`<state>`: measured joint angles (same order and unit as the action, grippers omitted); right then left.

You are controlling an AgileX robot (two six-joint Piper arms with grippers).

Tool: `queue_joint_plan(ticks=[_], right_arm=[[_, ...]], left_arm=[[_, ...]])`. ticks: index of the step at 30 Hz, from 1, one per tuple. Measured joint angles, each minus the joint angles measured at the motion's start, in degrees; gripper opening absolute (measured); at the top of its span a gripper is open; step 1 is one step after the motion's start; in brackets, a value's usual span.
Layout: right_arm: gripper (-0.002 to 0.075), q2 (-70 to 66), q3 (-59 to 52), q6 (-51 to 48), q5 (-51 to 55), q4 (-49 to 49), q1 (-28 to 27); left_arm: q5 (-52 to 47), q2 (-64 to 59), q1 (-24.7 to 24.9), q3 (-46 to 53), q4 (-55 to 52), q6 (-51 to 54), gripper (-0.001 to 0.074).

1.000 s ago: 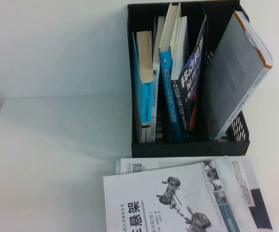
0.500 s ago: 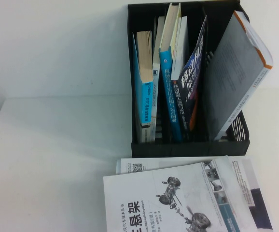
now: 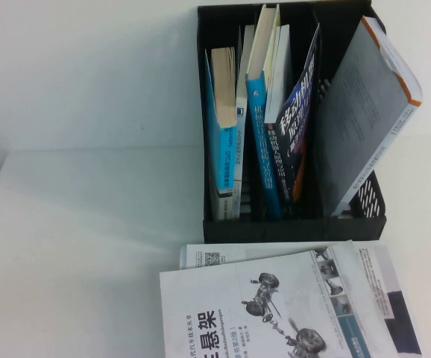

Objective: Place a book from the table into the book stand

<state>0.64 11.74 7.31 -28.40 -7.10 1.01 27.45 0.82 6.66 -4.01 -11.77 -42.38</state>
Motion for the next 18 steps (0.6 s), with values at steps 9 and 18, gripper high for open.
queue_joint_plan(ticks=[9, 18], right_arm=[[-0.0005, -11.32, 24.39, 1.64, 17.08, 0.0, 0.0], [-0.0005, -28.76, 28.38, 1.42, 29.28, 0.0, 0.0]], left_arm=[[-17.78, -6.03, 0.0, -21.53, -5.63, -0.09, -0.0004], [-38.55, -25.47, 0.0, -26.28, -5.21, -0.89, -0.0004]])
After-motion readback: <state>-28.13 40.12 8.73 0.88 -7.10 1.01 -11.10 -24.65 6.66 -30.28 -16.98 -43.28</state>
